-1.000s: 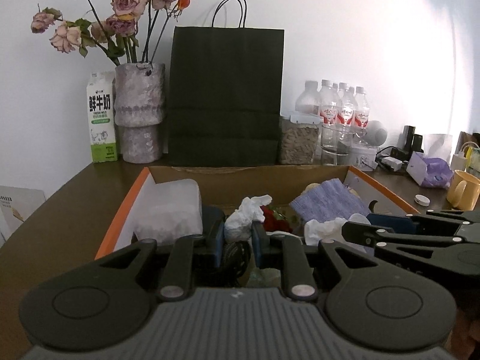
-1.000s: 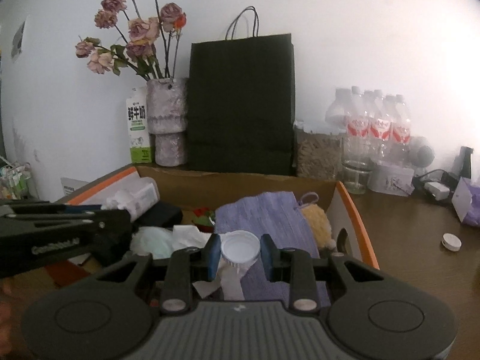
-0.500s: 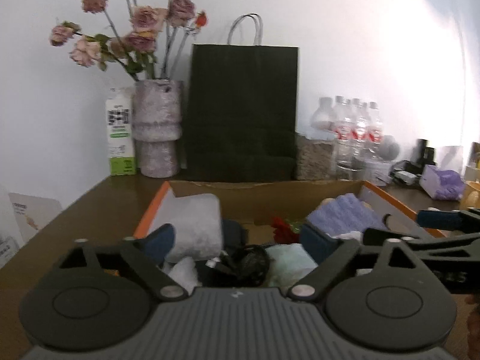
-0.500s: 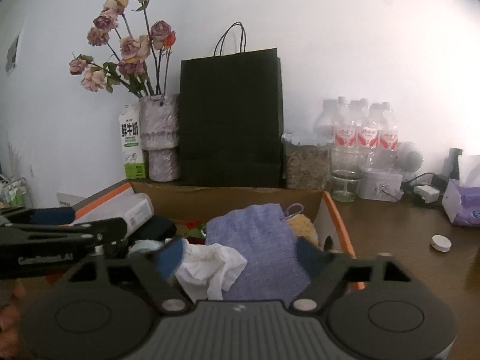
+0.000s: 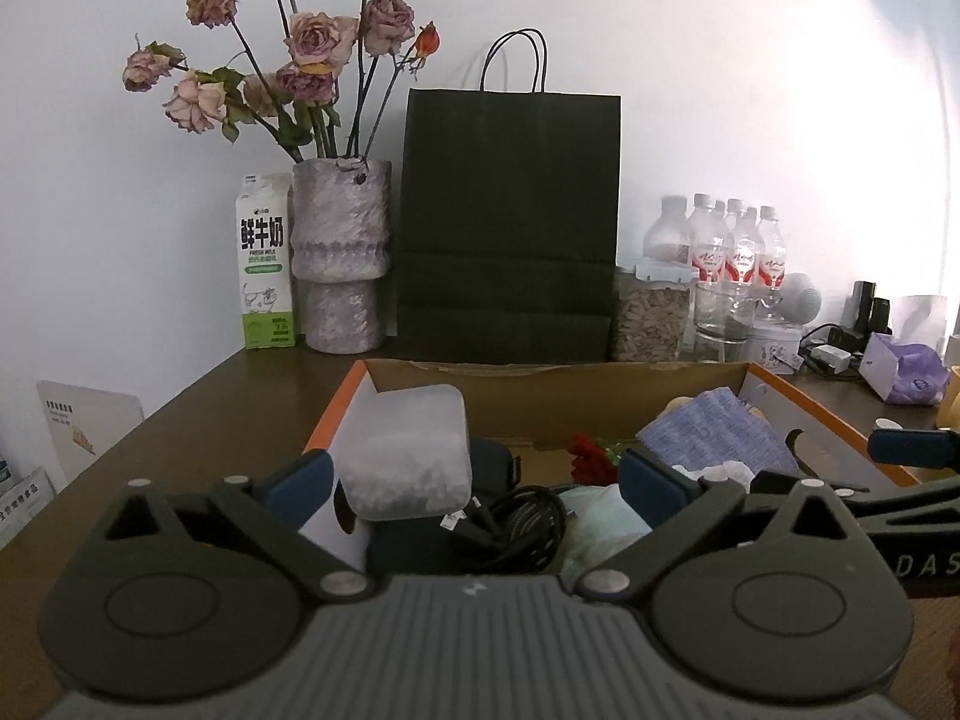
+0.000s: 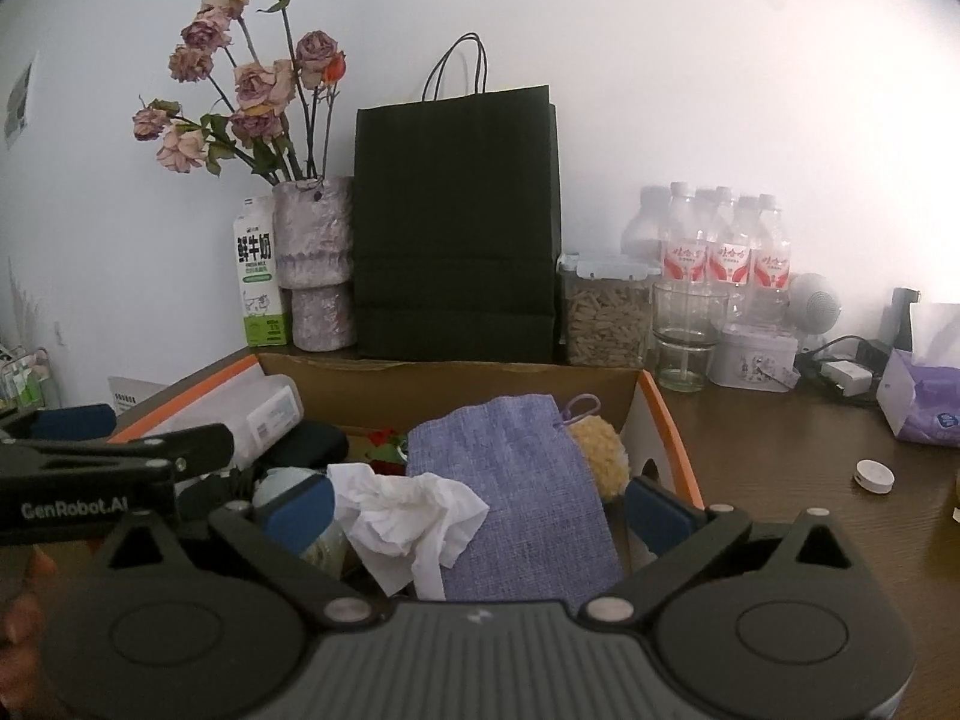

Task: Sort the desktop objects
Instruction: 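Open both tools to release the cloth and cap into the box, then move the left tool to the tan soap block while the right tool approaches the ribbed white cap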

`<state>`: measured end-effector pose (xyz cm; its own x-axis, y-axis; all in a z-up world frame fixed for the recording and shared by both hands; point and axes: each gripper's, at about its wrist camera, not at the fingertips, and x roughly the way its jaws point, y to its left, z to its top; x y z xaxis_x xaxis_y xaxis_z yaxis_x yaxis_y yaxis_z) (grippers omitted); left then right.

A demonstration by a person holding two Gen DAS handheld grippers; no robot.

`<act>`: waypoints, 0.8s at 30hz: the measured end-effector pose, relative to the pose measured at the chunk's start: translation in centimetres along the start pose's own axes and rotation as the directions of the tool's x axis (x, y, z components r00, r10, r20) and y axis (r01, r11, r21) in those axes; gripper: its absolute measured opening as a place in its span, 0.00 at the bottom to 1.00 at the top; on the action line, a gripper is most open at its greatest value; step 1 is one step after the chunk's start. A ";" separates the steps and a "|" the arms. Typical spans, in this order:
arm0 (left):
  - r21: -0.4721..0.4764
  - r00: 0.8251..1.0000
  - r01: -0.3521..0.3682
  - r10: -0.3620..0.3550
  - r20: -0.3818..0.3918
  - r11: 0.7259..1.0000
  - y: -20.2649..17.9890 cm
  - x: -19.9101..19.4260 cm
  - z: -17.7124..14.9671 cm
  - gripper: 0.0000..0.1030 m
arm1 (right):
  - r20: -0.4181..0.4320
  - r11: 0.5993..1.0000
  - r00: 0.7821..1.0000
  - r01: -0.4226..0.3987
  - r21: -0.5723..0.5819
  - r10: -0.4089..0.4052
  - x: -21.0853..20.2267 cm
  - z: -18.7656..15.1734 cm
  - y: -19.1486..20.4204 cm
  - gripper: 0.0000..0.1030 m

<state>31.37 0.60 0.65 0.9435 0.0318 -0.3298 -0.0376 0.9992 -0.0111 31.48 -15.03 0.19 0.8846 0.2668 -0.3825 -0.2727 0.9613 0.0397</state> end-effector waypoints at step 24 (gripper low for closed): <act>0.007 0.998 -0.059 0.059 -0.004 0.998 1.2 -4.2 0.7 1.00 | 0.005 0.999 0.999 -0.035 -0.038 0.036 -4.6 1.3 0.5 1.00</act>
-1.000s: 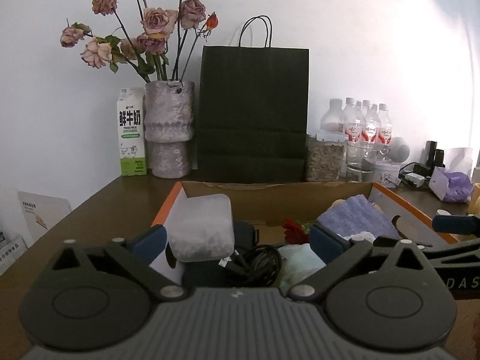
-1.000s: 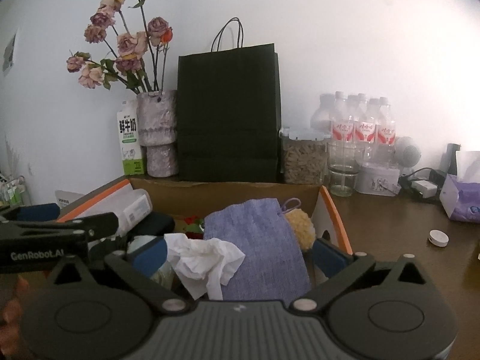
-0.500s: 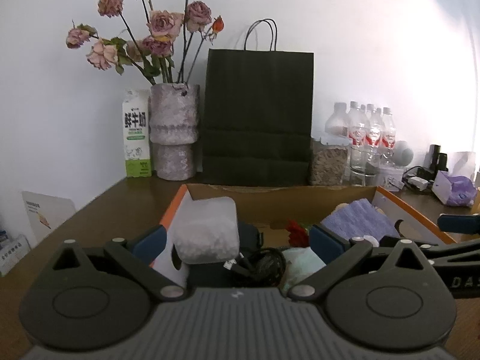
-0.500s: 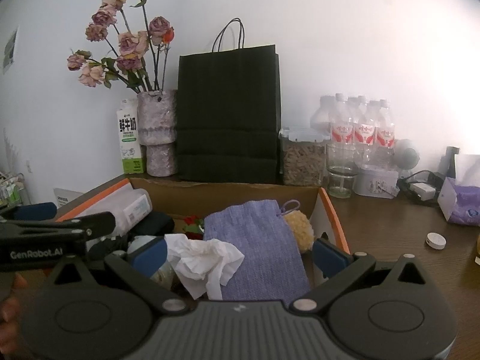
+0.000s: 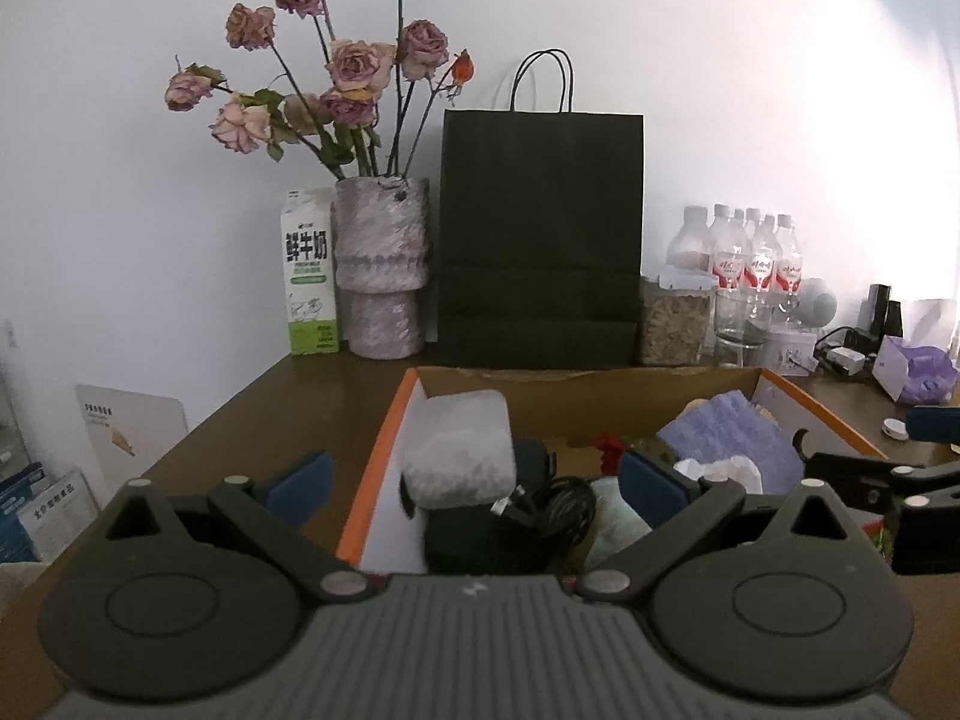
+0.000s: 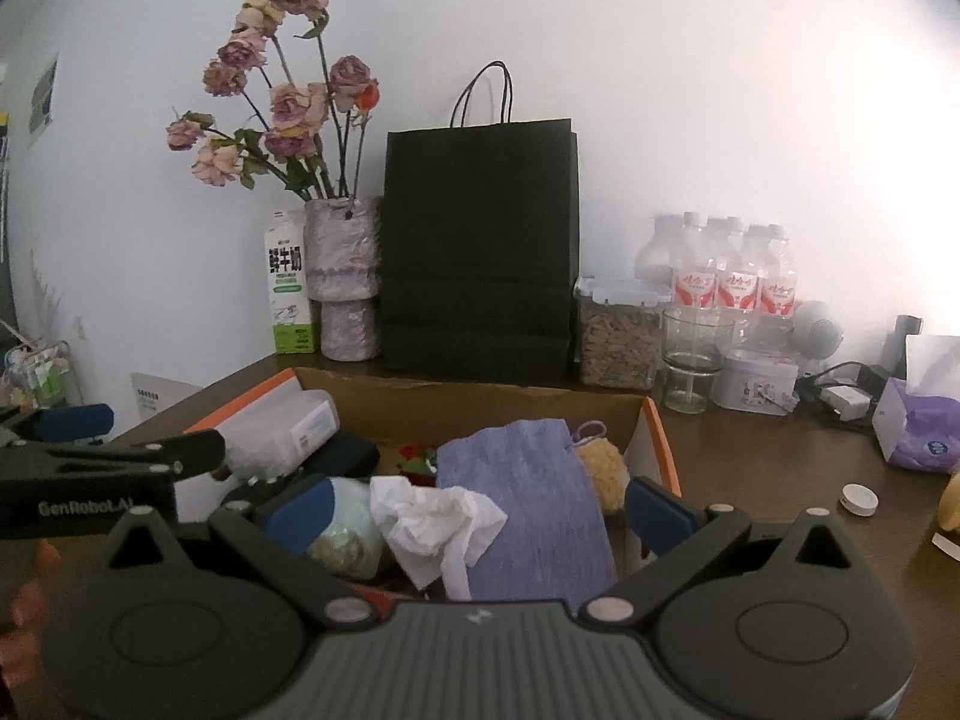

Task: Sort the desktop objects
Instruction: 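Move the left tool to the tan soap block while the right tool approaches the ribbed white cap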

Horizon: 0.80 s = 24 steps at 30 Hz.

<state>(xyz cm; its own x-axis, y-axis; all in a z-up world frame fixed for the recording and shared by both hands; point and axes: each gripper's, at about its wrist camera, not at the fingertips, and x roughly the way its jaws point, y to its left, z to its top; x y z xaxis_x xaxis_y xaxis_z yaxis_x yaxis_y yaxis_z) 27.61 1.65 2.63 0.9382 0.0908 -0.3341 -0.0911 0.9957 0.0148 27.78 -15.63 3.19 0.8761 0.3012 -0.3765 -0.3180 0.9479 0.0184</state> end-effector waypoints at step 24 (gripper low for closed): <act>0.021 0.961 0.073 -0.065 -0.270 0.997 0.0 0.3 -5.8 1.00 | -0.162 1.000 0.987 0.011 -0.017 -0.013 -1.7 -6.1 0.2 1.00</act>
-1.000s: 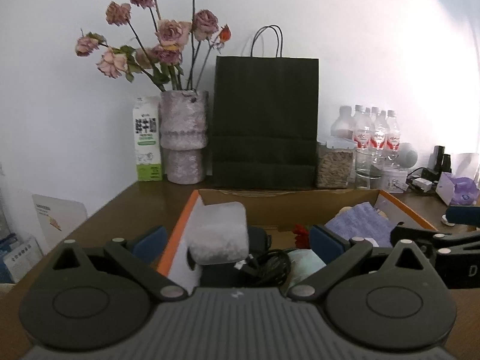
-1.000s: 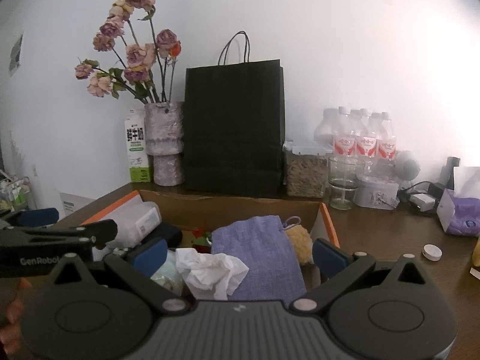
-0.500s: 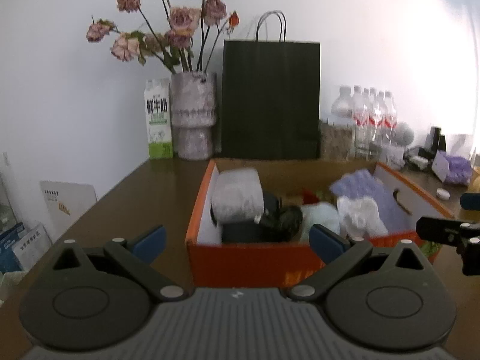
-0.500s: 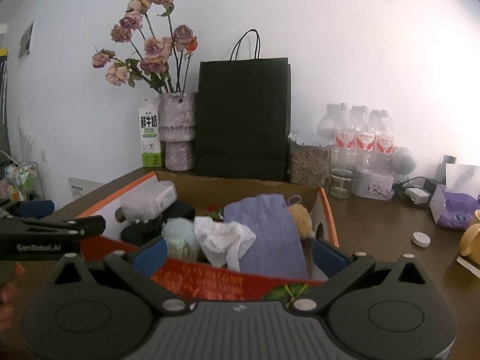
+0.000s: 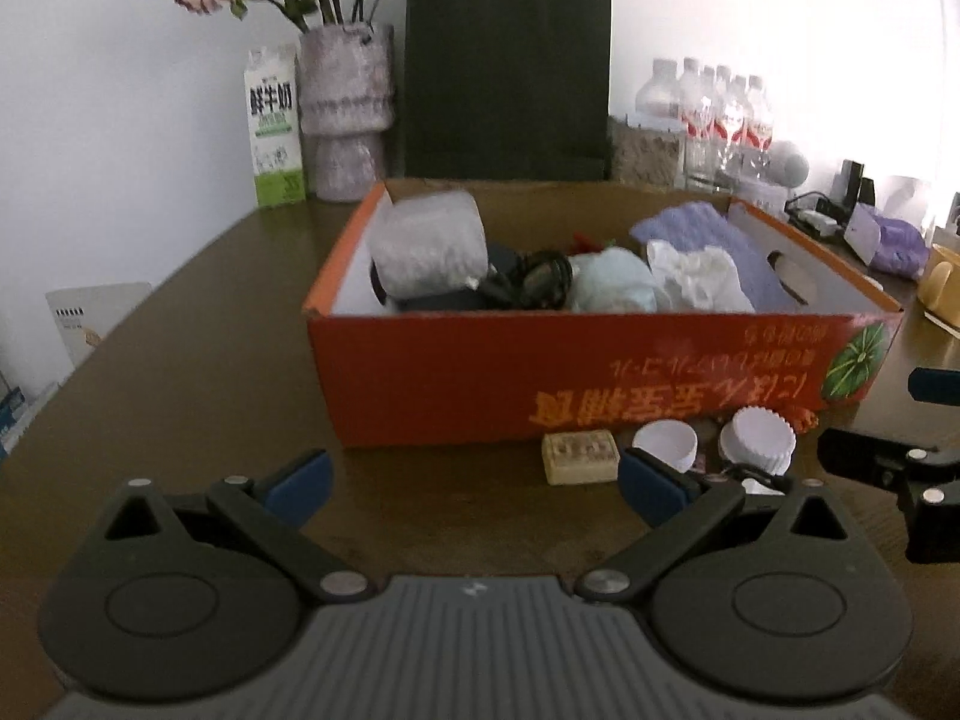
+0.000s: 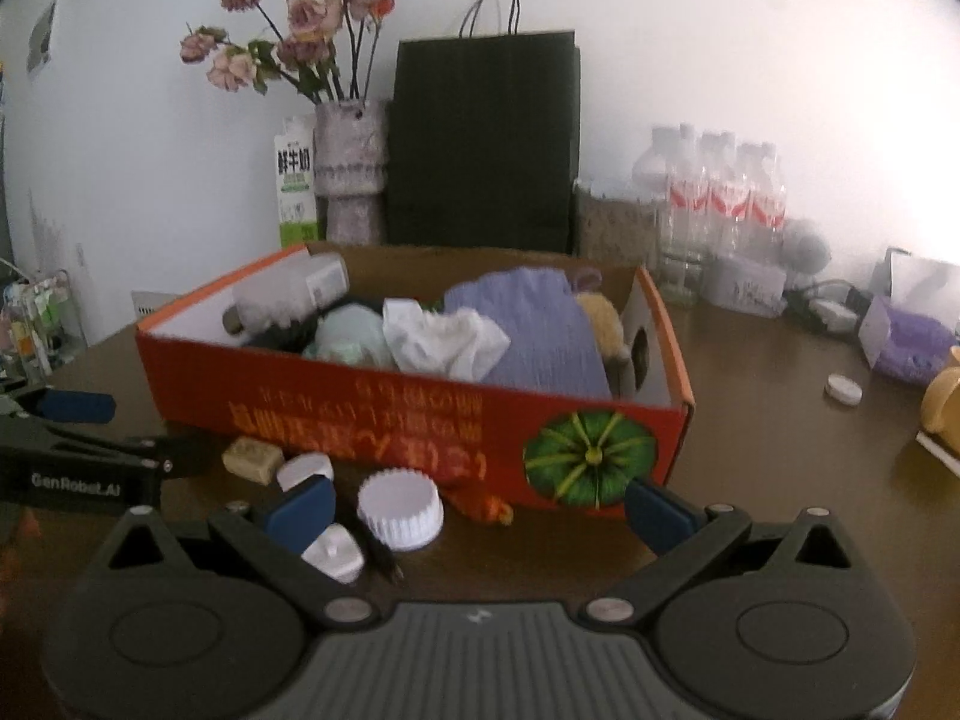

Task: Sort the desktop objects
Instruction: 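Move the left tool to the tan soap block while the right tool approaches the ribbed white cap, then grasp the tan soap block with the left tool while the right tool grasps the ribbed white cap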

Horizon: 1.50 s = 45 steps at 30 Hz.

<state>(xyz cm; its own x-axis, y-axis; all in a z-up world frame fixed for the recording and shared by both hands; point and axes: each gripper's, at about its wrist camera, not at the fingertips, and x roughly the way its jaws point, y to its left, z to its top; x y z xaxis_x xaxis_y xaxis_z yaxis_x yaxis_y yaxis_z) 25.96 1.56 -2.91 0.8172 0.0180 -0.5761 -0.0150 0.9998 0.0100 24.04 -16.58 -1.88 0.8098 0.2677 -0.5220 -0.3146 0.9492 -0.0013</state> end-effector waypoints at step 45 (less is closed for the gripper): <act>-0.034 0.994 0.102 -0.103 -0.021 0.994 -1.1 2.1 0.3 0.56 | -0.047 0.993 0.993 -0.113 -0.027 0.112 3.4 0.3 1.9 0.47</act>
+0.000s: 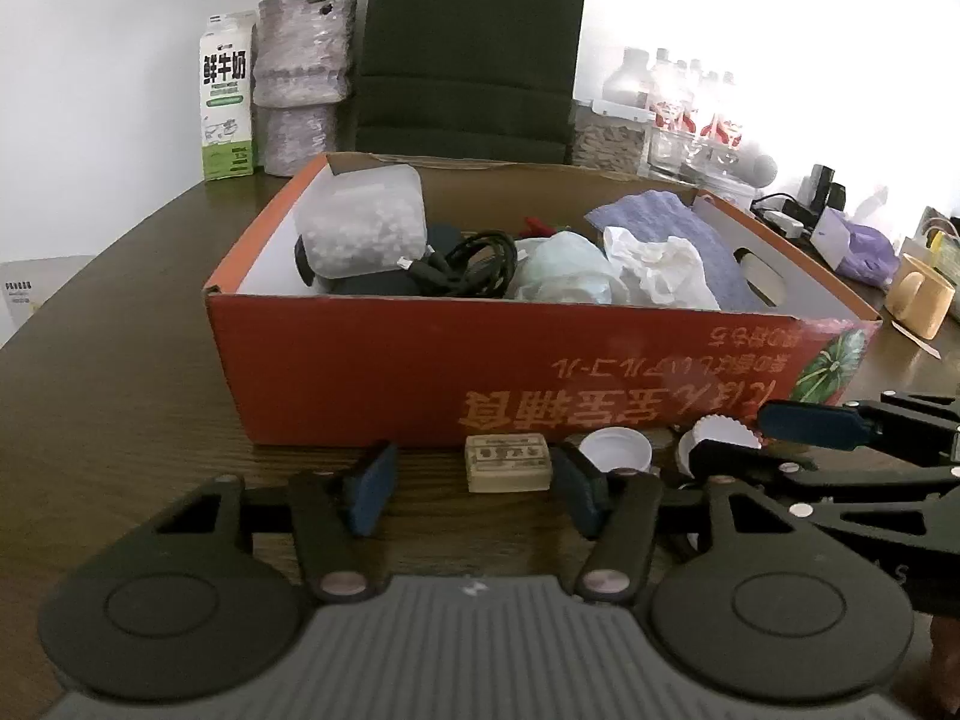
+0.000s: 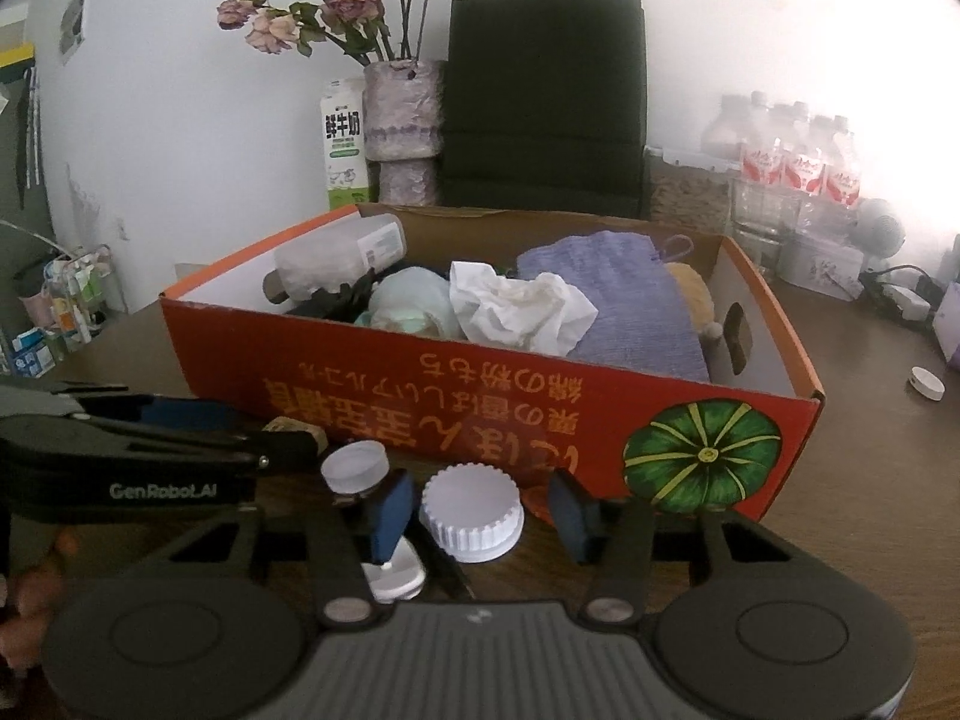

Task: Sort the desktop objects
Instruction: 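Grasp the tan soap block with the left tool while the right tool grasps the ribbed white cap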

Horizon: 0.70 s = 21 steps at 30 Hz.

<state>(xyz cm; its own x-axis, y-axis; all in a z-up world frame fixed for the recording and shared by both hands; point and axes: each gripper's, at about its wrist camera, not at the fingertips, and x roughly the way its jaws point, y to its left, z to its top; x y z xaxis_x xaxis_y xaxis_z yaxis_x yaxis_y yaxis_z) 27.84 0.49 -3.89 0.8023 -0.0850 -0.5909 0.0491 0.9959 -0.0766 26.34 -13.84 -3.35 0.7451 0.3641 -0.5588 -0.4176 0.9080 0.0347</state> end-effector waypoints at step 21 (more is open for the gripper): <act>0.012 0.999 0.045 -0.045 -0.007 0.999 -0.5 0.2 0.1 0.45 | -0.010 0.999 0.999 -0.034 0.024 0.034 0.3 -0.1 0.2 0.42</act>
<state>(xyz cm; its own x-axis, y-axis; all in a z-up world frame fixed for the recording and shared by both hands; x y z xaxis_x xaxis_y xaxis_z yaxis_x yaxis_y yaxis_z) 28.08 -0.03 -3.87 0.7953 -0.1302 -0.5921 0.0923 0.9913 -0.0940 26.44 -13.57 -3.55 0.7251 0.3926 -0.5658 -0.4297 0.8999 0.0738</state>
